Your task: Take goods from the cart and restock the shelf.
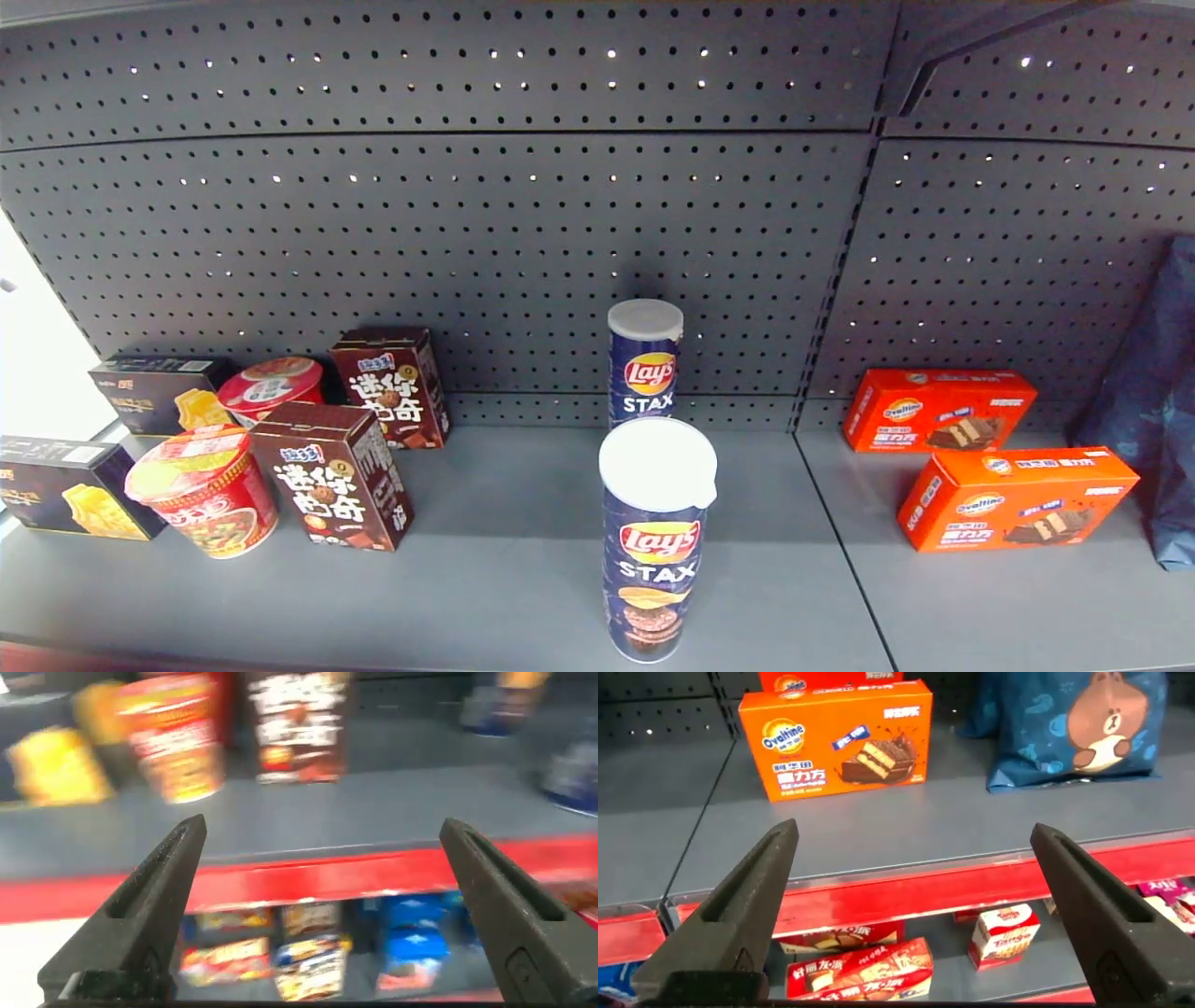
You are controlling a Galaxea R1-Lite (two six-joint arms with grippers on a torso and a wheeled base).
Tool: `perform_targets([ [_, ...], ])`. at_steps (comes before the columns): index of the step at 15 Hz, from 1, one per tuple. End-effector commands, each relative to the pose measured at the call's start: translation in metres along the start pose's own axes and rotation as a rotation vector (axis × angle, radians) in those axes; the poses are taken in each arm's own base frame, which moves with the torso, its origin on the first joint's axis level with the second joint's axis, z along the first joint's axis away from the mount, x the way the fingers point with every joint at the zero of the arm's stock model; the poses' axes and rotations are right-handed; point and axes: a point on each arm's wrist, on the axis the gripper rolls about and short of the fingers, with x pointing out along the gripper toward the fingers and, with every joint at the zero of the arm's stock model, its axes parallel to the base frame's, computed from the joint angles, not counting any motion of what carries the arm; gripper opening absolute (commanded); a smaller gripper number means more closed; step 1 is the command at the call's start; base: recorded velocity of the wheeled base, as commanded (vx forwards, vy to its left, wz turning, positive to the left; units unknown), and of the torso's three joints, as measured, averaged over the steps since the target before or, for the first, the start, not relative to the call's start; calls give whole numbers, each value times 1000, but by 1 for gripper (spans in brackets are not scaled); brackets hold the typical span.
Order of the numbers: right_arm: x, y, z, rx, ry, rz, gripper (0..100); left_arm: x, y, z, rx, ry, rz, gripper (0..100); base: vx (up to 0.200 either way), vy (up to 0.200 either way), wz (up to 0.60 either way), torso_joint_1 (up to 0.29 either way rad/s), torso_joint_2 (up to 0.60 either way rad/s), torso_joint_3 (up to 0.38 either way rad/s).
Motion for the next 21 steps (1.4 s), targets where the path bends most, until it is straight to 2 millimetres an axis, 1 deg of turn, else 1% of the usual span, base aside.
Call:
perform_targets([
  [1,0,0,0,3,-2,-1,100,-2,0,0,8,-21,-113,100,0,0,0,0,0,0],
  [3,-1,0,0,4,-8,-1,100,-5,-1,-1,45,-61,-106,100,0,0,0,0,0,0],
  [5,-5,-1,-1,13,-56,29,100,-6,-1,-1,35,-77,-84,100,0,0,0,0,0,0],
  [8,-4,-1,-1,96,-57,37,100,-6,-1,-2,87,-69,-66,100,0,0,0,0,0,0],
  [10,-4,-1,-1,88,-54,45,100,-6,-1,-3,94,-67,-67,100,0,0,0,0,0,0],
  [11,-4,0,-1,68,-53,96,100,-6,-1,-3,92,-66,-66,100,0,0,0,0,0,0],
  [14,-4,1,-1,-10,-66,131,100,-6,-1,-3,91,-66,-67,100,0,0,0,0,0,0],
  [16,-5,3,3,-8,-109,210,100,-6,-1,-3,89,-66,-69,100,0,0,0,0,0,0],
  [17,-5,3,3,-5,-108,226,100,-6,-1,-3,89,-66,-70,100,0,0,0,0,0,0],
  [18,-5,3,-1,-17,-73,221,100,-6,-1,-3,91,-67,-72,100,0,0,0,0,0,0],
  [19,-4,2,-9,-21,9,171,100,-6,-1,-3,91,-67,-72,100,0,0,0,0,0,0],
  [20,-4,2,-9,-17,22,146,100,-6,-1,-3,91,-67,-72,100,0,0,0,0,0,0],
  [21,-4,2,-8,-17,0,158,100,-6,-1,-3,91,-67,-70,100,0,0,0,0,0,0],
])
